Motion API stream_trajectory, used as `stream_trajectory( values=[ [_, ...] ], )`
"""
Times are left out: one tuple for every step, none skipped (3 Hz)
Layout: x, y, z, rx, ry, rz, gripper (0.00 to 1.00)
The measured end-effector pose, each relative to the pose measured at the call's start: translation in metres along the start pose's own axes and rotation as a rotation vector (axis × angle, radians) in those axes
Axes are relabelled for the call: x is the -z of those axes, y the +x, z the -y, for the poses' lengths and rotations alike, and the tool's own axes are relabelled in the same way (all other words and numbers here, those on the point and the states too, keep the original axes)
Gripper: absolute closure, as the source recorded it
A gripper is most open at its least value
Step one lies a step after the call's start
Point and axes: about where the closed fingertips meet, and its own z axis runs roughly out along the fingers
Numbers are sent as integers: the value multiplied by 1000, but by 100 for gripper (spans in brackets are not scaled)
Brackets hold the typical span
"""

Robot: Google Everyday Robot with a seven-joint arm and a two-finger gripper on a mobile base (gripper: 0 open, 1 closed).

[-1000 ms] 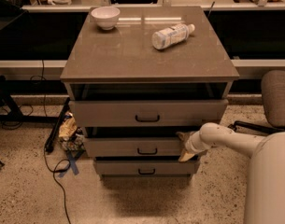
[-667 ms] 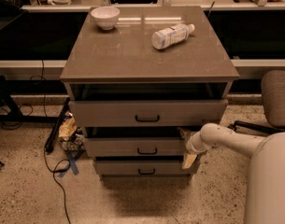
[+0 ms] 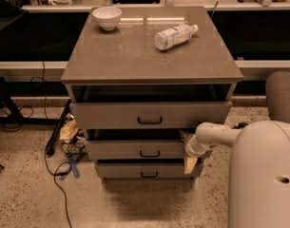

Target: Open middle drawer

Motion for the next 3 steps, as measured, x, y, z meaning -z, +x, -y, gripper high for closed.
stream_trajectory(
  values=[
    [8,2,-9,-23,-17,-34,17],
    [31,9,-27,-62,-3,-75,40],
    [39,13,-41,-86,-10,-83,63]
  ],
)
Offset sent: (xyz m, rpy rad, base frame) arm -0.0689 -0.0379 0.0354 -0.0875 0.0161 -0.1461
